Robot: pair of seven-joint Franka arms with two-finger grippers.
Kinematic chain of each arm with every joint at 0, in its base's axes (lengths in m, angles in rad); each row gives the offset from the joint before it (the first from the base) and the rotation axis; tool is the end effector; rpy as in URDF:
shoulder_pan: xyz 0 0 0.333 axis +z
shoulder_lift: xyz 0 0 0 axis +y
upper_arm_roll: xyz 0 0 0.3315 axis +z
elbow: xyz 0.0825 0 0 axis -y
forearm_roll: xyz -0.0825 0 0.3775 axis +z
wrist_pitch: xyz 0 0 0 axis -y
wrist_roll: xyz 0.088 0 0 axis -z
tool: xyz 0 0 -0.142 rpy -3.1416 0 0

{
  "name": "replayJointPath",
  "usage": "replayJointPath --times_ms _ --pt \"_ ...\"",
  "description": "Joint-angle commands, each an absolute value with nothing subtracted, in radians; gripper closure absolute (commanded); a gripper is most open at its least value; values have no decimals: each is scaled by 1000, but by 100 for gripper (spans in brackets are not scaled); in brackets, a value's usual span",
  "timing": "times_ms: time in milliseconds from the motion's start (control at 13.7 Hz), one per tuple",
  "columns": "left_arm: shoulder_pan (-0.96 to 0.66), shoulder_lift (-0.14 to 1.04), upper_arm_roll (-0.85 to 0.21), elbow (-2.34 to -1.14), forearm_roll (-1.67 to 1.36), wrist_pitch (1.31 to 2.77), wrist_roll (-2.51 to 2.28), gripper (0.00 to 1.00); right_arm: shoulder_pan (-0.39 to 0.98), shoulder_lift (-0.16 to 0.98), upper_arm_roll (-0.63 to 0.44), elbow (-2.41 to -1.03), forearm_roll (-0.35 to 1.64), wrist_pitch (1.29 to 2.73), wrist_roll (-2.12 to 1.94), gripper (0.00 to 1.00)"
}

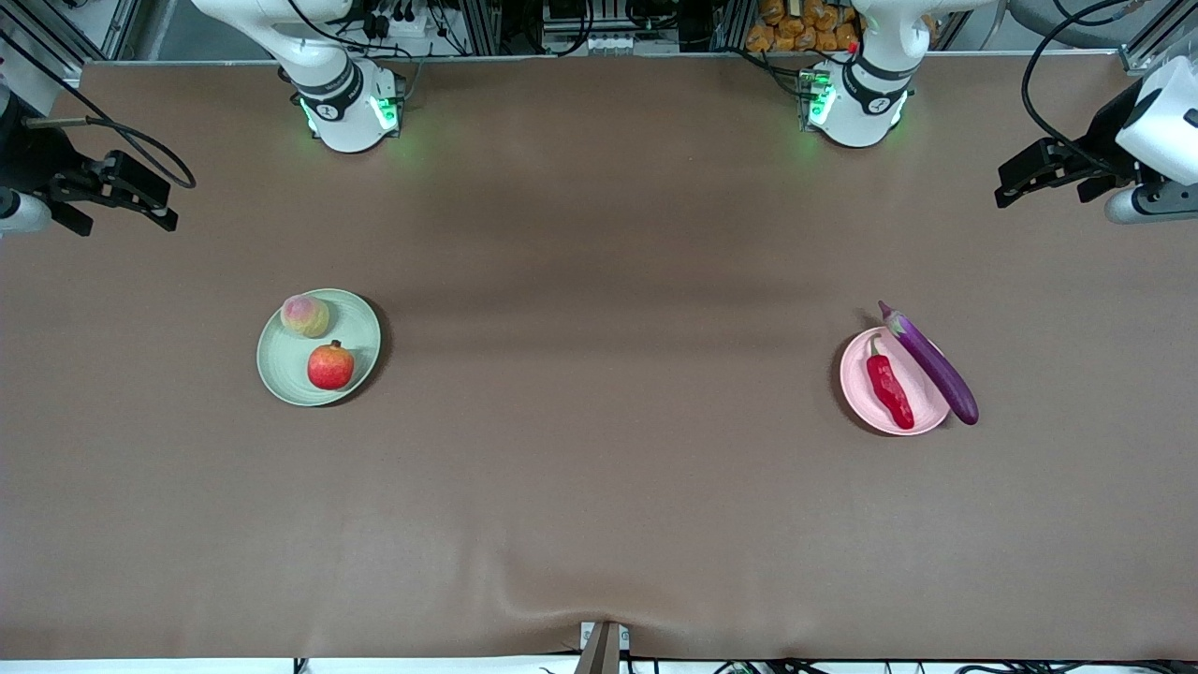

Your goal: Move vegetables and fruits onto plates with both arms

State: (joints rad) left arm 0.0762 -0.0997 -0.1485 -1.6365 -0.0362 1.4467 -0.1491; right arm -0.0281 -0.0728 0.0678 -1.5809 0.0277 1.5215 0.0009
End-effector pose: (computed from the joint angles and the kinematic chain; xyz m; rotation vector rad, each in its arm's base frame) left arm 0.4968 -0.0453 0.6165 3.1248 0.1178 -0.1455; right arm 0.5191 0.0261 0.6348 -3.1179 -0.0627 -0.0199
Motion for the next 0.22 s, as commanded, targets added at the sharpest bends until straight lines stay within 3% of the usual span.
replayJointPath --times_ms 0,146 --pt "80 -107 -147 -1628 -37 1427 -158 0 -29 -75 69 -1574 11 1516 -14 0" --pt "80 -107 -146 -1628 -32 1427 -158 0 -31 -75 69 -1575 11 1511 -14 0"
